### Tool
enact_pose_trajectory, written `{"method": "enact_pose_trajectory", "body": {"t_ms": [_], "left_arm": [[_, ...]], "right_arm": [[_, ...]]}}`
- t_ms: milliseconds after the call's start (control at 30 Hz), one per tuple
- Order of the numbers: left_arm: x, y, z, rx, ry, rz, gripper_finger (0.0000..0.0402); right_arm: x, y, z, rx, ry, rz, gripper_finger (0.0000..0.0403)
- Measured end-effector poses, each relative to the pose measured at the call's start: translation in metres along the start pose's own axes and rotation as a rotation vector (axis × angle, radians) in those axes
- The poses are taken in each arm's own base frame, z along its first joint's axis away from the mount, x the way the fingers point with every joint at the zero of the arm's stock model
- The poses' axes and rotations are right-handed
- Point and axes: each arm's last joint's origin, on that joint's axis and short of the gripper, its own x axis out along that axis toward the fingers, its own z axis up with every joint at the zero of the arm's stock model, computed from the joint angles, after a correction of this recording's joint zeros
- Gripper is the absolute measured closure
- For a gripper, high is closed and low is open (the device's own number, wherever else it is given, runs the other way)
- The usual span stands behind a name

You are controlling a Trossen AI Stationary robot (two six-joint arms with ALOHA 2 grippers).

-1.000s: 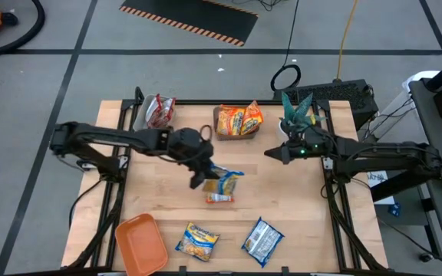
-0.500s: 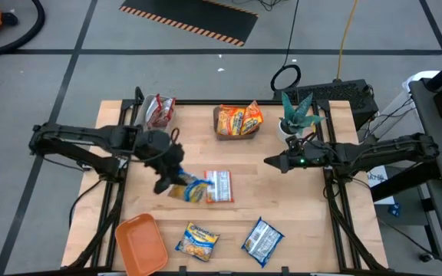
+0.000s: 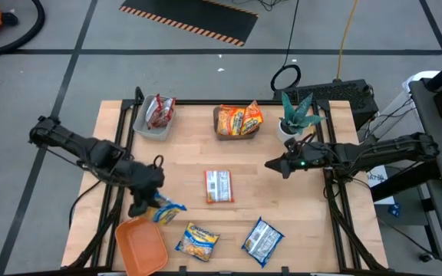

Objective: Sort Maruchan noodles
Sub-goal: Put the top right blue noodle pack into the orange bin

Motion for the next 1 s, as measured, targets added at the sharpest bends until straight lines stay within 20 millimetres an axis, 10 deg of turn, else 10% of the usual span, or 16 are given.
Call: {"method": "enact_pose_trajectory", "body": {"t_ms": [467, 1000], "left_arm": [[0.012, -0.019, -0.032, -0.399, 0.158, 0.117, 0.0284], [0.071, -0.038, -0.054, -0.568, 0.463, 0.329, 0.0284]], "right_arm": [[-0.002, -0.002, -0.011, -0.085, 0.287, 0.104, 0.0319], [-0.006, -0.015, -0.004, -0.144, 0.334, 0.089, 0.0319]]}}
